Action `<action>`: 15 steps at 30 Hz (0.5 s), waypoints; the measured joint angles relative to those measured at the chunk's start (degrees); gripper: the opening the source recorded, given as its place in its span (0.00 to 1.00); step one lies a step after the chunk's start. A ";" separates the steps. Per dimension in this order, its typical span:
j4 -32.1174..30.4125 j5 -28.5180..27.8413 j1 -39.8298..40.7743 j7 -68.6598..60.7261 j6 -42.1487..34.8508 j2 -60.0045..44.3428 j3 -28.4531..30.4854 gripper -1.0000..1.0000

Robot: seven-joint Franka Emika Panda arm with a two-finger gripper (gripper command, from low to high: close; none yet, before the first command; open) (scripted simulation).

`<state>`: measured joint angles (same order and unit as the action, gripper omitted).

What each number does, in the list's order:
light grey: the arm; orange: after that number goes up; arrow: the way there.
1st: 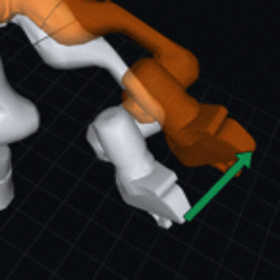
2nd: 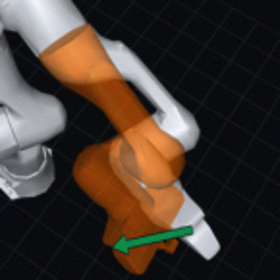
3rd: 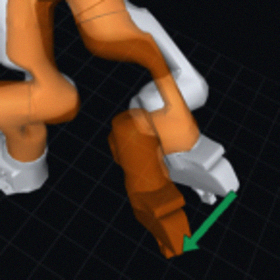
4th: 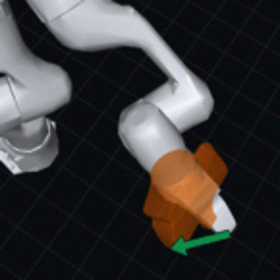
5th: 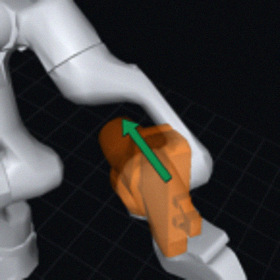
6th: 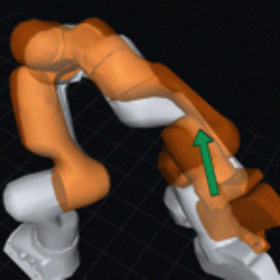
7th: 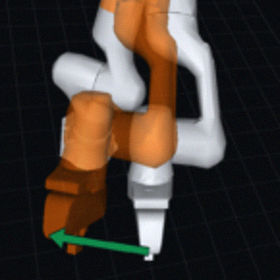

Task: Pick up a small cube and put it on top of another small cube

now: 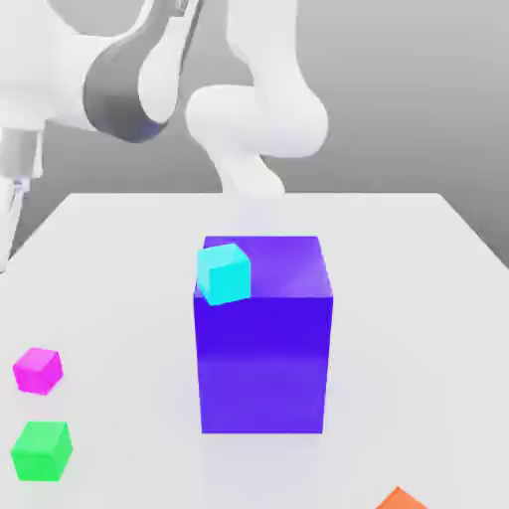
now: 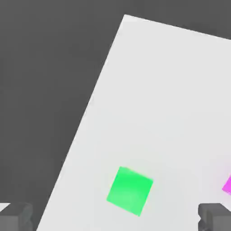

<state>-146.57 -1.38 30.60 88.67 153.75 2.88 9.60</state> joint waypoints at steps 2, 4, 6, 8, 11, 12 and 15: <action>-1.43 1.73 2.93 2.80 2.13 -4.21 1.17 0.50; -2.84 4.25 4.64 5.04 4.22 -8.46 1.92 0.50; -3.51 7.24 6.08 5.63 6.65 -12.71 1.78 0.50; -3.02 9.66 7.63 4.56 9.69 -16.90 0.17 0.50; -1.83 12.44 10.35 2.58 14.52 -23.08 -3.04 0.50; -1.60 12.89 10.86 2.22 15.42 -24.20 -3.64 0.00; -1.60 12.87 10.86 2.25 15.46 -24.20 -3.64 0.00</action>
<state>-148.16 11.49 41.46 90.92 169.22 -21.32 5.96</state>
